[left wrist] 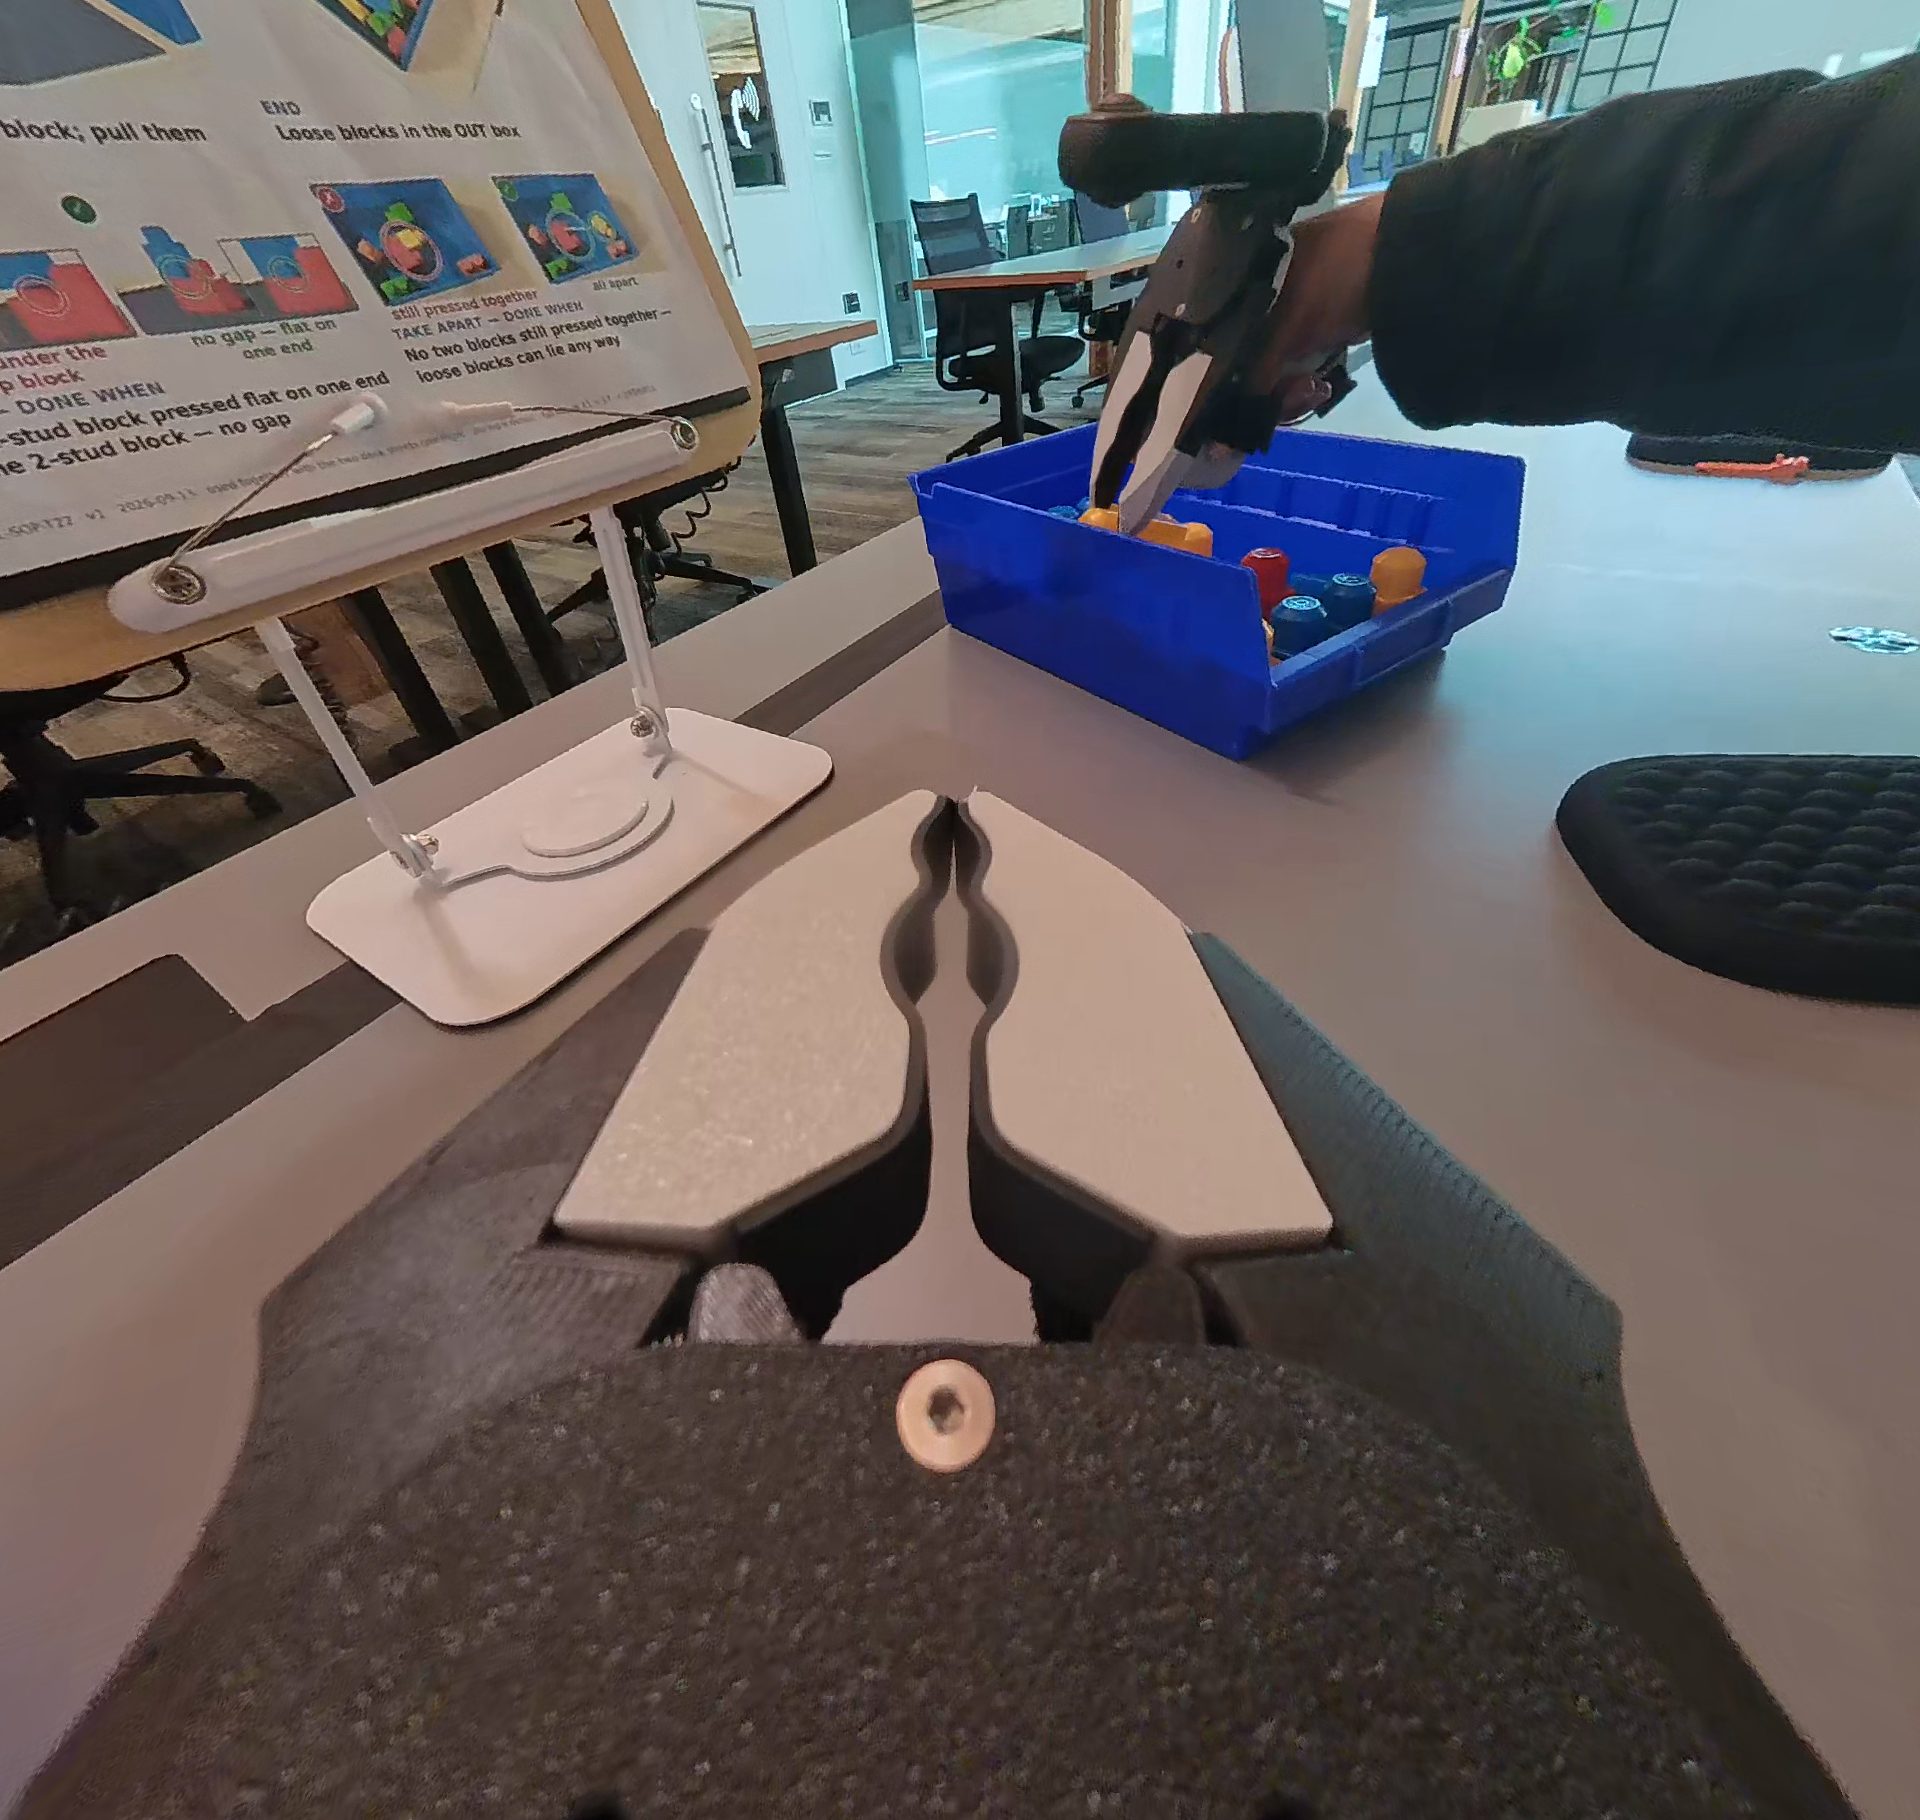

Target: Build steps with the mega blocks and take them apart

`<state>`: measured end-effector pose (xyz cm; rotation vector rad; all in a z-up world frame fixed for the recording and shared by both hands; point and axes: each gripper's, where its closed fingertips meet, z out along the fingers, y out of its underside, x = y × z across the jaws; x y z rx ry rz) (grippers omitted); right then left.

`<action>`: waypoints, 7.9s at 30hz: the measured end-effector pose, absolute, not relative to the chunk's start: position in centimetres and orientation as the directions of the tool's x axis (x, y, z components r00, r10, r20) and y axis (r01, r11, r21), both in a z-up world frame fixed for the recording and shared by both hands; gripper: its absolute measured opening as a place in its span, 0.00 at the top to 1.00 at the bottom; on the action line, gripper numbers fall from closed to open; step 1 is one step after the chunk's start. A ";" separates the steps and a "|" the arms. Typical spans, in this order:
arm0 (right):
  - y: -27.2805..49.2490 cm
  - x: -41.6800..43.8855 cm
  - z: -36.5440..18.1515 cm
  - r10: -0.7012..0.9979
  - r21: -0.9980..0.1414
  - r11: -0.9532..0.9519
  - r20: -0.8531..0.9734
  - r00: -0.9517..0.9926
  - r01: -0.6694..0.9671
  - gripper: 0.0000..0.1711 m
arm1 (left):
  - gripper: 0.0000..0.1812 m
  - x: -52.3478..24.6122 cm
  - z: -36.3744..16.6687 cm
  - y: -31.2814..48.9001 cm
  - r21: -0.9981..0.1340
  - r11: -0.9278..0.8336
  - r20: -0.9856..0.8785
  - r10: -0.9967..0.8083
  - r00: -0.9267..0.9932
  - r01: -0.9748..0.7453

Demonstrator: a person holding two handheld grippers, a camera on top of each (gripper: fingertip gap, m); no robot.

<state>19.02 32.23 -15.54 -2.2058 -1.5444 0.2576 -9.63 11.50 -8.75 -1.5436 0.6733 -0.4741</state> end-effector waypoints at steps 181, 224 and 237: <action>31.2 21.0 -17.8 0.950 -0.312 -0.279 0.046 0.308 0.908 0.83 | 1.00 -10.5 -7.0 12.0 -1.000 -0.003 0.010 -0.540 0.842 0.010; 19.3 2.4 -4.6 0.864 -0.999 -0.046 -0.030 0.503 0.020 0.83 | 1.00 -22.3 1.0 11.6 -0.987 0.123 0.071 -0.248 0.966 0.104; 18.7 1.1 -9.3 0.880 -0.994 -0.101 -0.067 0.471 0.048 1.00 | 0.78 -42.7 -6.8 17.3 -0.984 -0.157 0.030 0.309 0.951 0.082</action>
